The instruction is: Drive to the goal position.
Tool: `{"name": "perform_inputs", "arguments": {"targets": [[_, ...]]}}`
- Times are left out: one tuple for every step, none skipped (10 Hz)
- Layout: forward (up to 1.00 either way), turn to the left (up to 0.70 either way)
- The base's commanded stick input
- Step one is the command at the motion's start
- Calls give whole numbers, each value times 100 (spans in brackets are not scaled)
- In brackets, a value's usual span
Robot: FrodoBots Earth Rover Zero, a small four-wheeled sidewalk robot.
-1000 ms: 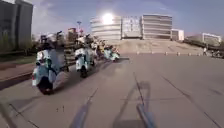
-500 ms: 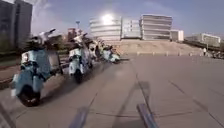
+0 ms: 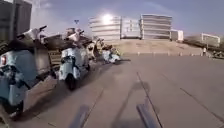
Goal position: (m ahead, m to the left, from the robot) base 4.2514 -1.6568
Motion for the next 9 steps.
{"name": "perform_inputs", "arguments": {"targets": [[70, -14], [70, -14], [70, -14], [70, -14], [70, -14], [70, -14], [70, -14], [70, -14], [70, -14]]}}
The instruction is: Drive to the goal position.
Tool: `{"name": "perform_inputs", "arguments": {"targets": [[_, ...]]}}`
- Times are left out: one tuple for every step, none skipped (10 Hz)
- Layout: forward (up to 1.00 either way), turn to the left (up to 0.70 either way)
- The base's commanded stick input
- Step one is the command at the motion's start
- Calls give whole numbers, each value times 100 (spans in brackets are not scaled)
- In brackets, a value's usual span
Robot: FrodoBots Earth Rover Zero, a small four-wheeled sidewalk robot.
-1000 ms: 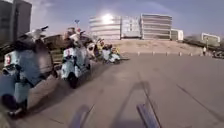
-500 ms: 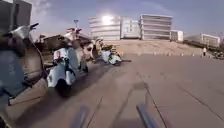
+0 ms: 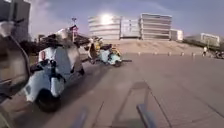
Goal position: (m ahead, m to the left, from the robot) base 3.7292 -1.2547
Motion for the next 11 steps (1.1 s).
{"name": "perform_inputs", "arguments": {"targets": [[70, -14], [70, -14], [49, -25], [45, -27], [45, -27], [45, -27], [45, -27], [45, -27], [45, -27], [45, -27], [45, -27]]}}
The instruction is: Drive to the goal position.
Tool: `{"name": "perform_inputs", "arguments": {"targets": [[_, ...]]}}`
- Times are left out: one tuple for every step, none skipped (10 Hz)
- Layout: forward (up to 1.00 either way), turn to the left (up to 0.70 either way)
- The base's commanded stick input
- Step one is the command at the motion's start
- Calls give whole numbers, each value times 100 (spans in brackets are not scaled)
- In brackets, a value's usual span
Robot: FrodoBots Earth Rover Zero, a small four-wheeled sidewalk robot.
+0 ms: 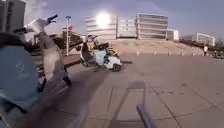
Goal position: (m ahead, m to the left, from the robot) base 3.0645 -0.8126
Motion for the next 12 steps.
{"name": "perform_inputs", "arguments": {"targets": [[45, -27], [45, -27], [45, -27], [45, -27], [45, -27], [45, -27], [45, -27], [45, -27], [45, -27], [45, -27], [45, -27], [45, -27]]}}
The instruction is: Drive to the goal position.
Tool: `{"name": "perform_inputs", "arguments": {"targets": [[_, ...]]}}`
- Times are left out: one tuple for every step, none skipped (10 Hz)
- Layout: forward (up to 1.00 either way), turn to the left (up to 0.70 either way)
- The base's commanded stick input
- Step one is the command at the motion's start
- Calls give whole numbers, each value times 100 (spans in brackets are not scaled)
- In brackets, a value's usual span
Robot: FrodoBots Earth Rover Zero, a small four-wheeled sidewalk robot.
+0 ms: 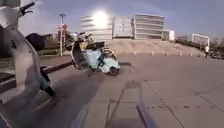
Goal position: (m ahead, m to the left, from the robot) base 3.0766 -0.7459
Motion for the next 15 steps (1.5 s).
{"name": "perform_inputs", "arguments": {"targets": [[45, -27], [45, -27], [45, -27], [45, -27], [45, -27], [45, -27], [45, -27], [45, -27], [45, -27], [45, -27], [45, -27], [45, -27], [45, -27], [45, -27], [45, -27]]}}
